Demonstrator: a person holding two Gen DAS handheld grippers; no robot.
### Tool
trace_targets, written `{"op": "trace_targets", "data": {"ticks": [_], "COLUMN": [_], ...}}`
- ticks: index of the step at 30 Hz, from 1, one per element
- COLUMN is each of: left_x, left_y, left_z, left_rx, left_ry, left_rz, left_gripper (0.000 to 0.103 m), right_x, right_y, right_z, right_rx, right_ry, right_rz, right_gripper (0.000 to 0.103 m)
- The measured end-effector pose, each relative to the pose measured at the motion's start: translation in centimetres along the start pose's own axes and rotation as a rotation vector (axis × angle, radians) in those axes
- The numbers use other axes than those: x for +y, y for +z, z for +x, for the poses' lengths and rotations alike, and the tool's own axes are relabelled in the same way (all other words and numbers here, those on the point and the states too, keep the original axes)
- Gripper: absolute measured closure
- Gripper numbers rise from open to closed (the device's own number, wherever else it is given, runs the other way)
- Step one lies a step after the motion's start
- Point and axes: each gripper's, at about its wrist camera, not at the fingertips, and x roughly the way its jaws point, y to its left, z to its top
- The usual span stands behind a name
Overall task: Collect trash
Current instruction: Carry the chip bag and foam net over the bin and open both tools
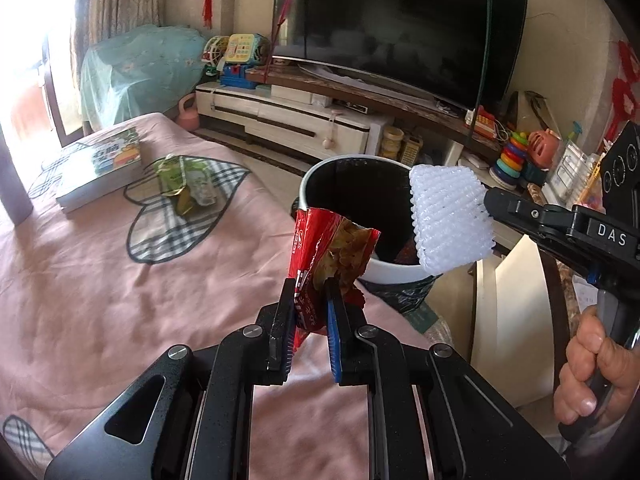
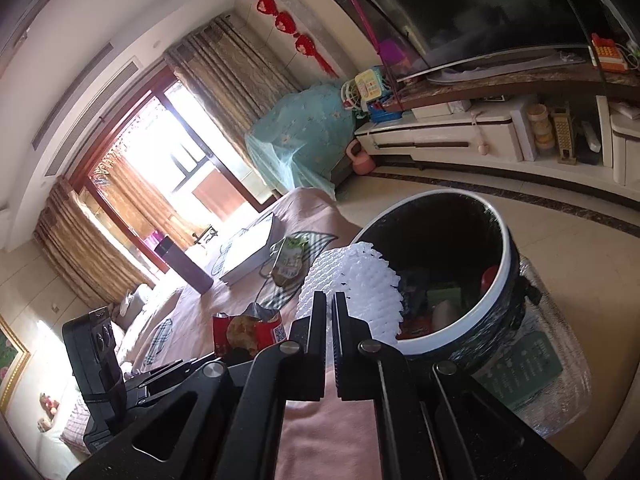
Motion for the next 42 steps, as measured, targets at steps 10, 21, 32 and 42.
{"op": "trace_targets", "data": {"ticks": [10, 21, 32, 42], "left_x": [-1.9, -3.4, -4.5, -5.2], "left_y": [1.6, 3.6, 5.1, 5.8], "left_z": [1.5, 3.2, 5.3, 6.2], "left_rx": [-0.001, 0.003, 0.017, 0.021], "left_ry": [-0.013, -0.022, -0.022, -0.017], "left_rz": [0.03, 0.054, 0.071, 0.08], "left_gripper": [0.091, 0.091, 0.091, 0.091], "right_x": [-1.6, -3.2, -4.5, -4.6], "right_y": [1.3, 2.3, 3.3, 3.4], "right_z": [0.0, 0.6, 1.1, 1.5], "right_rx": [-0.006, -0.002, 0.0, 0.007], "right_ry": [-0.026, -0.061, -0.087, -0.093], "right_rz": [0.014, 0.022, 0.022, 0.027], "right_gripper": [0.1, 0.1, 0.1, 0.1]}}
